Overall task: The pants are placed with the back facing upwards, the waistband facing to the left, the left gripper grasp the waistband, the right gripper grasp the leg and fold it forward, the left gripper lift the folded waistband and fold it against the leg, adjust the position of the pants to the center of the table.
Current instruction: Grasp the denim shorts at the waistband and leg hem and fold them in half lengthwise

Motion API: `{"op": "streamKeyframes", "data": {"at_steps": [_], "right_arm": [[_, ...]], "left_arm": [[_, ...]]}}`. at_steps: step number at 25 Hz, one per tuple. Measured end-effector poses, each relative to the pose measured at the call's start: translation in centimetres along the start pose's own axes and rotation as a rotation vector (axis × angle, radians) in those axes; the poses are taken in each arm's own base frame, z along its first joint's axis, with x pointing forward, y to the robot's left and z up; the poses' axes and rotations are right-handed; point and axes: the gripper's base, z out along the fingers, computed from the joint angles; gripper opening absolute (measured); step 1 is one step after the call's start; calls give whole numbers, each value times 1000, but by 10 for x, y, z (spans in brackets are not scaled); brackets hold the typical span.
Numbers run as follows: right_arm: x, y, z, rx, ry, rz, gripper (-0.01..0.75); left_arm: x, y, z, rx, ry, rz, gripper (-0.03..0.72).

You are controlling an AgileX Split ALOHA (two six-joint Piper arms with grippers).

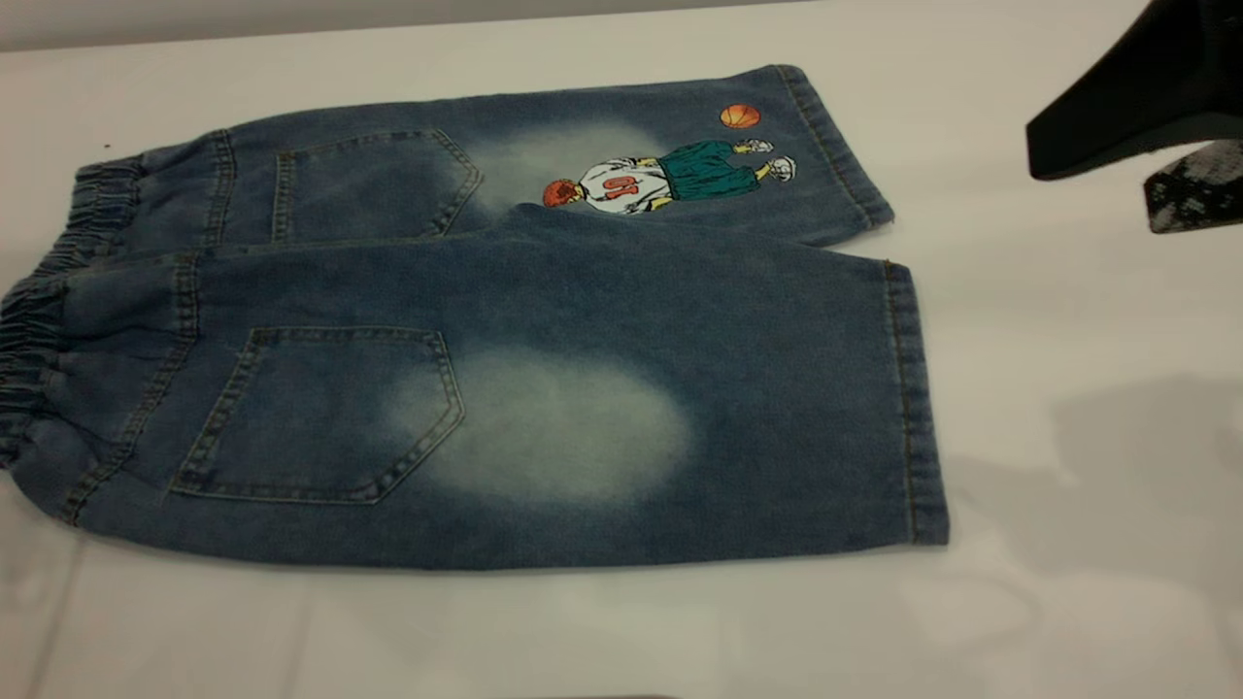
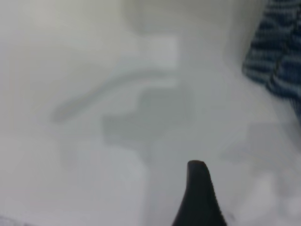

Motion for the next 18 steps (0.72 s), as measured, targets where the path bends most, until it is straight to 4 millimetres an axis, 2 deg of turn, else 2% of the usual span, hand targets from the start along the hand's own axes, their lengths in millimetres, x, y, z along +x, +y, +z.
{"op": "streamKeyframes", "data": {"at_steps": [7,12,18], "right_arm": [[-4,-5,7,17,-11,-2,531],[-5,-6,7,26,-21,3,531],[-5,-6,7,31,-26,6,531]], "left_arm": [[-29,-7,36,17,-14,77,466],[-32,-13,62,21,33,121,466],[-32,-27,66,38,31,190,464]]}}
